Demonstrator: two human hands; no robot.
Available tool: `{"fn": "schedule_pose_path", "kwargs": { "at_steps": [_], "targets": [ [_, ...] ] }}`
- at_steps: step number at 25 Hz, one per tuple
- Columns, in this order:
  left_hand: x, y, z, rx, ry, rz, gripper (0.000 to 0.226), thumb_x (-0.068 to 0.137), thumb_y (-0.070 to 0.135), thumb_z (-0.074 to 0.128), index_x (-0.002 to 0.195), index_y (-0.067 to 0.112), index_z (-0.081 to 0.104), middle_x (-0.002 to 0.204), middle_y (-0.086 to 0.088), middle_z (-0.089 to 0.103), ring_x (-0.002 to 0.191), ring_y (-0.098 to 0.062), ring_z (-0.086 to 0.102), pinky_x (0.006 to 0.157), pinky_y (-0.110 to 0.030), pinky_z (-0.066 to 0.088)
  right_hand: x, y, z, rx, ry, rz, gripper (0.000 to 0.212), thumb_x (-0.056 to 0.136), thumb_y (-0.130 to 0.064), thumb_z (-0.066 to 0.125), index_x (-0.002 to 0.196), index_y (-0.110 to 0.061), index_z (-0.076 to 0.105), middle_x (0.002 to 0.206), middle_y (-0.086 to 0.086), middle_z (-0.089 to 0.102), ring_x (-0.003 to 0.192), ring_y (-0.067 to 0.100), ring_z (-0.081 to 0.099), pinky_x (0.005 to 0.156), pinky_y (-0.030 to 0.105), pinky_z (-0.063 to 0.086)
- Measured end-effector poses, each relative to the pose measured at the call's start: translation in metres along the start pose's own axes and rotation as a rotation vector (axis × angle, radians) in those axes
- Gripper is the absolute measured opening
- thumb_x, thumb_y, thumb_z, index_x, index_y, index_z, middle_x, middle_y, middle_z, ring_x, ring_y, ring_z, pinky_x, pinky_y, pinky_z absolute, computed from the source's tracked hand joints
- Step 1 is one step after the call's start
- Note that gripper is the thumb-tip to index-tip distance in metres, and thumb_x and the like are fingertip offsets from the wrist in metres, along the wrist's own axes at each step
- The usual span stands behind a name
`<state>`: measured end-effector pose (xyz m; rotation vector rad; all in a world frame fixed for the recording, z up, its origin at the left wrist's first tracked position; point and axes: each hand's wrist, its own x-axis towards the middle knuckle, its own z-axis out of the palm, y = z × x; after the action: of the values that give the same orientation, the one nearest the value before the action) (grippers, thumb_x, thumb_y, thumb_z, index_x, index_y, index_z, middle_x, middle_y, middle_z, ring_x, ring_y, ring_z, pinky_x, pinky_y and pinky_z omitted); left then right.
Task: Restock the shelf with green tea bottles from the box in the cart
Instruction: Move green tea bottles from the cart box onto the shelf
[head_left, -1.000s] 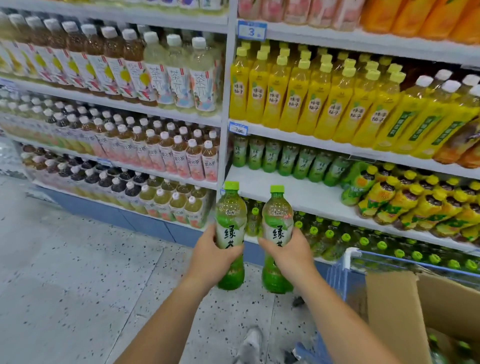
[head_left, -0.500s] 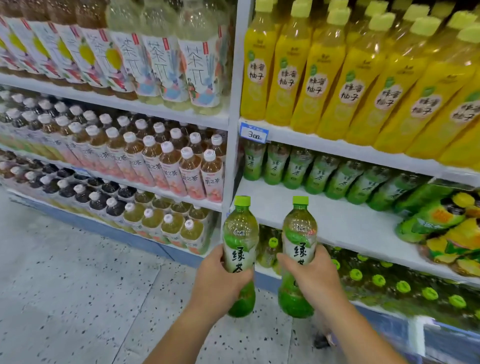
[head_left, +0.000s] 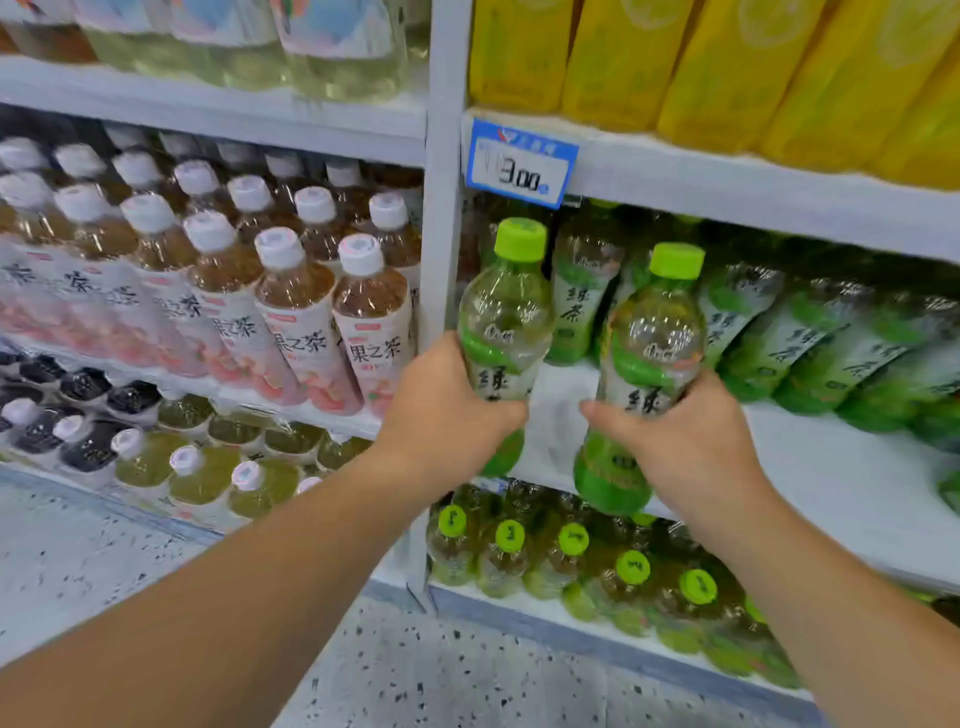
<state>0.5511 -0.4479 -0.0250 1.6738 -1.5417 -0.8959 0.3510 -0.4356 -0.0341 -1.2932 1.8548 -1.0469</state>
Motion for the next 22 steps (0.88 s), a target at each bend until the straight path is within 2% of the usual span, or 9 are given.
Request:
{"fn": "schedule_pose_path", "kwargs": {
  "at_steps": [3,6,10,12,14,15,17,20,22],
  "targets": [
    [0.017,-0.014,0.018,-0.030,0.036,0.110,0.043,0.075,0.021,0.082,0.108,0.024,0.055,0.090,0.017,0.065,0.083,0.011,0.061,0.061,-0.006,0.045,0.018,0.009,0.017,0.057,0.038,-0.061,0.070,0.062,-0.040,0.092,0.122,-0.024,0.059,0.109,-0.007,0.069,0.097,0.015,0.067,0.090,0.040,0.056],
    [0.026,-0.026,0.032,-0.110,0.082,0.177,0.048,0.080,0.018,0.080,0.114,0.029,0.047,0.095,0.023,0.059,0.086,0.025,0.053,0.066,0.003,0.039,0.024,0.018,0.033,0.121,0.053,-0.142,0.071,0.063,-0.037,0.092,0.124,-0.024,0.057,0.112,-0.009,0.069,0.101,0.010,0.067,0.093,0.039,0.055],
    [0.034,-0.035,0.040,-0.202,0.101,0.187,0.053,0.084,0.014,0.077,0.125,0.027,0.046,0.110,0.022,0.059,0.100,0.019,0.054,0.081,0.001,0.040,0.023,0.031,0.040,0.165,0.039,-0.202,0.070,0.063,-0.043,0.089,0.118,-0.044,0.046,0.112,-0.025,0.064,0.099,-0.014,0.060,0.086,0.021,0.049],
    [0.036,-0.037,0.041,-0.168,0.119,0.181,0.057,0.084,0.018,0.077,0.130,0.024,0.045,0.111,0.021,0.057,0.097,0.014,0.056,0.080,0.001,0.040,0.019,0.040,0.038,0.166,-0.013,-0.205,0.073,0.067,-0.043,0.089,0.123,-0.045,0.041,0.115,-0.031,0.062,0.104,-0.016,0.058,0.088,0.016,0.047],
    [0.037,-0.040,0.044,-0.134,0.108,0.136,0.063,0.082,0.019,0.078,0.133,0.024,0.042,0.111,0.019,0.057,0.093,0.012,0.056,0.075,0.002,0.039,0.015,0.049,0.034,0.124,-0.083,-0.198,0.068,0.073,-0.035,0.088,0.119,-0.051,0.040,0.107,-0.047,0.057,0.099,-0.027,0.052,0.078,-0.001,0.041],
    [0.037,-0.041,0.046,-0.119,0.090,0.101,0.067,0.082,0.019,0.079,0.136,0.024,0.040,0.115,0.016,0.058,0.094,0.009,0.057,0.073,0.002,0.038,0.013,0.054,0.032,0.086,-0.107,-0.191,0.064,0.074,-0.033,0.087,0.113,-0.055,0.041,0.102,-0.051,0.054,0.096,-0.031,0.048,0.074,-0.004,0.039],
    [0.034,-0.043,0.052,-0.060,0.070,0.049,0.079,0.083,0.021,0.079,0.147,0.020,0.032,0.130,0.006,0.058,0.111,-0.008,0.058,0.082,-0.007,0.041,0.013,0.063,0.031,0.020,-0.125,-0.175,0.057,0.076,-0.034,0.085,0.104,-0.059,0.043,0.101,-0.046,0.055,0.095,-0.032,0.046,0.072,0.002,0.039],
    [0.038,-0.044,0.062,0.000,0.058,0.033,0.093,0.086,0.026,0.077,0.156,0.019,0.016,0.152,-0.006,0.040,0.138,-0.023,0.043,0.113,-0.036,0.038,0.021,0.067,0.037,-0.021,-0.091,-0.205,0.052,0.074,-0.036,0.085,0.107,-0.052,0.049,0.101,-0.038,0.058,0.094,-0.029,0.049,0.069,0.002,0.040],
    [0.046,-0.042,0.068,0.022,0.021,-0.036,0.095,0.088,0.032,0.075,0.158,0.020,0.012,0.155,-0.010,0.032,0.141,-0.028,0.036,0.116,-0.043,0.033,0.030,0.065,0.045,-0.016,-0.067,-0.236,0.054,0.074,-0.035,0.086,0.111,-0.046,0.050,0.097,-0.037,0.057,0.092,-0.030,0.049,0.069,-0.004,0.038]
  ]
}}
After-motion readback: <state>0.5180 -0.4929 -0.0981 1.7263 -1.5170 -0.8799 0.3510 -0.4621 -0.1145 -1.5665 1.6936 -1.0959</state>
